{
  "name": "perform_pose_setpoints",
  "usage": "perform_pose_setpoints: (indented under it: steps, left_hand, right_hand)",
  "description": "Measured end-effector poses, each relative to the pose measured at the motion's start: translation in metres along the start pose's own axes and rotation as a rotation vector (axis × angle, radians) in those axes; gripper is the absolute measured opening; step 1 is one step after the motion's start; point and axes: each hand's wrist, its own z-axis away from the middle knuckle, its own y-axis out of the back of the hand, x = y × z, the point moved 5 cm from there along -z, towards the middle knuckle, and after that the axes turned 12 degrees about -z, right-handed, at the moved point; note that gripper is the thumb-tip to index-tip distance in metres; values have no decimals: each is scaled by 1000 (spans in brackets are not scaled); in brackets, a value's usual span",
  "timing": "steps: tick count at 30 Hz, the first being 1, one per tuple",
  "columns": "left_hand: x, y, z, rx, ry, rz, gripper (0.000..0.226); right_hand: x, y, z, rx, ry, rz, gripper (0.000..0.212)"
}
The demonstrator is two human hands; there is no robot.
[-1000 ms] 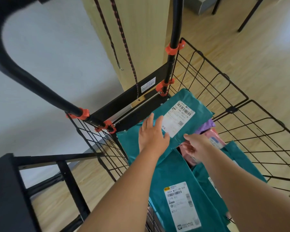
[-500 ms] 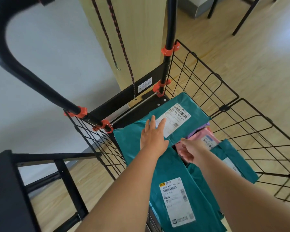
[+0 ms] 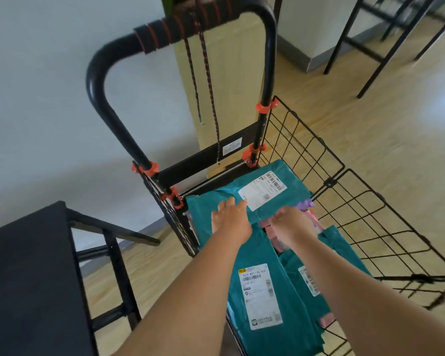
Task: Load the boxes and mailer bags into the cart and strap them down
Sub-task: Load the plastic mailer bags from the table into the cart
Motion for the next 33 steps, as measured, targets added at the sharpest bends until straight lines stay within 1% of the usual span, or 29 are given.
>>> perform_pose_setpoints:
  steps: [4,8,11,17,19,21,25,30,33]
  left_hand:
    - [-8,13,36,40,52,37,54]
    - [-22,23,79,109,125,76,52]
    - [-39,24,112,142,209,90,51]
    - [-89,23,173,182,351,123,40]
    - [-109,21,190,189,386,144,42]
    - [-130,18,204,198,413,171,45]
    - [-172,8,232,210,461,210,43]
    - [-240,-12,270,229,520,252,41]
    - [-289,-27,296,235,548,272,46]
  right_hand:
    - [-13,3,26,-13,76,178,21]
    - [-33,5,56,12,244,319,16]
    - [-54,-6,83,-4,369,393,16]
    - [-91,-45,133,-47,553,390,21]
    - [-106,-59,151,-56,603,384,24]
    - [-120,-75,169,-78,650,381,21]
    - [-147,-111,202,-126,703,414,15]
    - [-183,-169,244,-164,742,509,19]
    - [-204,-214,272,-223,721,531,15]
